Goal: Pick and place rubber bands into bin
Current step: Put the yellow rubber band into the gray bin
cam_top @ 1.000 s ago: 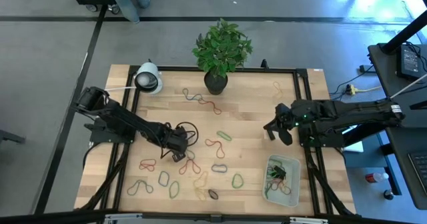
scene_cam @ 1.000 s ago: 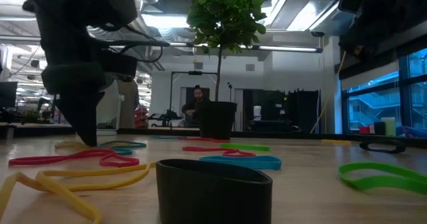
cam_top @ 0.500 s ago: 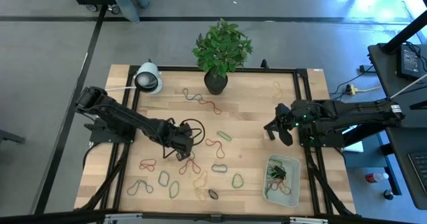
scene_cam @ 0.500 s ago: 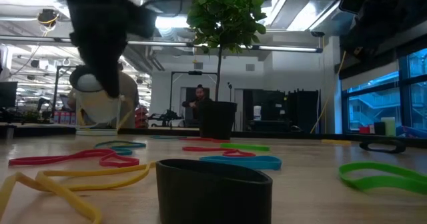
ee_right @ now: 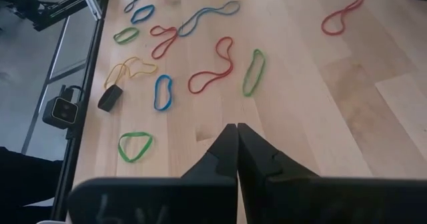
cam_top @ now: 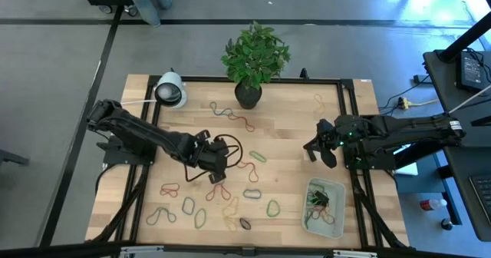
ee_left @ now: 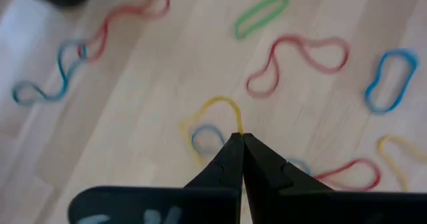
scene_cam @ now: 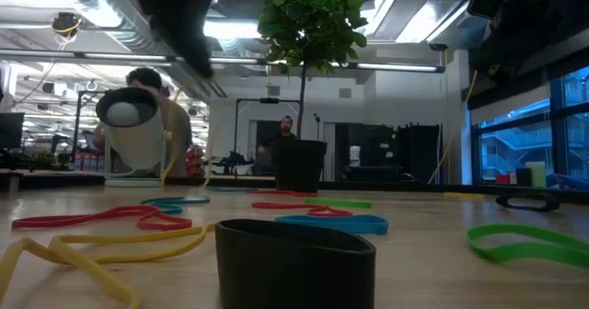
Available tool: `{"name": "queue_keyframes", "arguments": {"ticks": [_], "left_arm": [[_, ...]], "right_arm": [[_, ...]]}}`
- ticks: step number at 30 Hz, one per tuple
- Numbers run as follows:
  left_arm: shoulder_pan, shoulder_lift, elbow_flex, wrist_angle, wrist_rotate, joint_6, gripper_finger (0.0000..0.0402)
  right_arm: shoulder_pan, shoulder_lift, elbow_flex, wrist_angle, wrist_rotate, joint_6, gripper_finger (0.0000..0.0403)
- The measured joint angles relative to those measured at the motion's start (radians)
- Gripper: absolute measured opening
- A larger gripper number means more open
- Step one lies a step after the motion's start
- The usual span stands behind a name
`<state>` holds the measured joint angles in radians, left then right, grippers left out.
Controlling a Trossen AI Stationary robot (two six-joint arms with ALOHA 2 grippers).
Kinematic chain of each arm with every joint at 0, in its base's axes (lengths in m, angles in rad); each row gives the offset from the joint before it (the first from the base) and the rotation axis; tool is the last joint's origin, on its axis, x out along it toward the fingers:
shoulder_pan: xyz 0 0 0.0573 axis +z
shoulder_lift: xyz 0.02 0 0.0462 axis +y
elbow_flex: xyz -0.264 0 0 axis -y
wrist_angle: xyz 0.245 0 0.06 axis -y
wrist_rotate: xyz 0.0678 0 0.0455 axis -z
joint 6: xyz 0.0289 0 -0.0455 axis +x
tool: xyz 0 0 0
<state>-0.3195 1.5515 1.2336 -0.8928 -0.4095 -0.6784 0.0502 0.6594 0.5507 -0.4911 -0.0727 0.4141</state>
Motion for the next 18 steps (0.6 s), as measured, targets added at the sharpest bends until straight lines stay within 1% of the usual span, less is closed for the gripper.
{"name": "queue_keyframes", "arguments": {"ticks": [11, 15, 18], "left_arm": [[0.000, 0.006, 0.181, 0.004, -0.122, 0.144, 0.0001], [0.007, 0.032, 0.226, 0.029, -0.125, 0.182, 0.0001], [0.008, 0.077, 0.275, 0.065, -0.123, 0.237, 0.0001]], "right_arm": [[0.000, 0.001, 0.000, -0.001, 0.000, -0.003, 0.0000], [0.000, 0.001, 0.000, -0.001, 0.000, -0.004, 0.0000], [0.000, 0.001, 0.000, -0.002, 0.000, -0.004, 0.0000]]}}
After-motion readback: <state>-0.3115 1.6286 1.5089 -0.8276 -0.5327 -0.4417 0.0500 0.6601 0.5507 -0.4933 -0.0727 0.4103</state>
